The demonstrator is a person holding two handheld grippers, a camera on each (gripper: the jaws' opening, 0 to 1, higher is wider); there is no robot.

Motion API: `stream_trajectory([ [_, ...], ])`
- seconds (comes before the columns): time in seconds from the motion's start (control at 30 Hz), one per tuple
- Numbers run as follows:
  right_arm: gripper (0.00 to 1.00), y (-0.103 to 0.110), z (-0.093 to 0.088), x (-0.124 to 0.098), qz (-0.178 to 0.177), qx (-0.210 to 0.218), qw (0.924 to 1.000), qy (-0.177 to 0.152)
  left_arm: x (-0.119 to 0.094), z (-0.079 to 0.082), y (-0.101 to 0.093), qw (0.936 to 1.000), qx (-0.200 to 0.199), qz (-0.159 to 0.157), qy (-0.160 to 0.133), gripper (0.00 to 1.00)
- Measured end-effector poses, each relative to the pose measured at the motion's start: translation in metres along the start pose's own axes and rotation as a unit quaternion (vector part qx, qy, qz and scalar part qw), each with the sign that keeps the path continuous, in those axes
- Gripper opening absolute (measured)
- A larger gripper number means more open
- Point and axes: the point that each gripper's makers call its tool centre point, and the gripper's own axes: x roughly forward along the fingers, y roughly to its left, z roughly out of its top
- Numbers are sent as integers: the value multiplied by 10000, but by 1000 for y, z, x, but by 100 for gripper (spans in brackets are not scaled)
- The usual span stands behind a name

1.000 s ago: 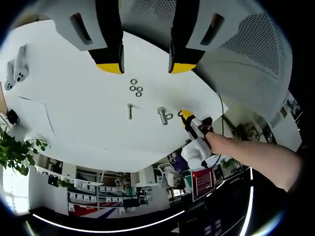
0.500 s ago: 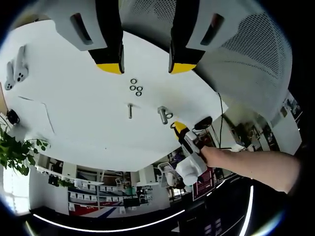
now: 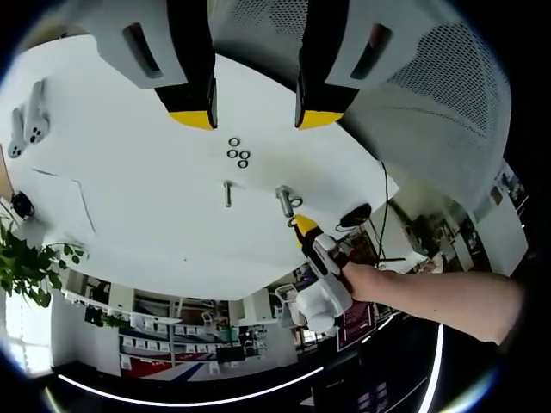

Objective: Place the washer onto the threaded stud by aligning its center hole with the stud, sliding it down to the base, and recovering from edge contact or off-axis alignment until the washer reaches the visible bottom stop.

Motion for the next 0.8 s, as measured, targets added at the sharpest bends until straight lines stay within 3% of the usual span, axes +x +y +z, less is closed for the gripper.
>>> stream_trajectory([
  [0.8,39,-3,0,0,-60,62,10000,2,31,-4,-3,9983,421,-92,395,19],
])
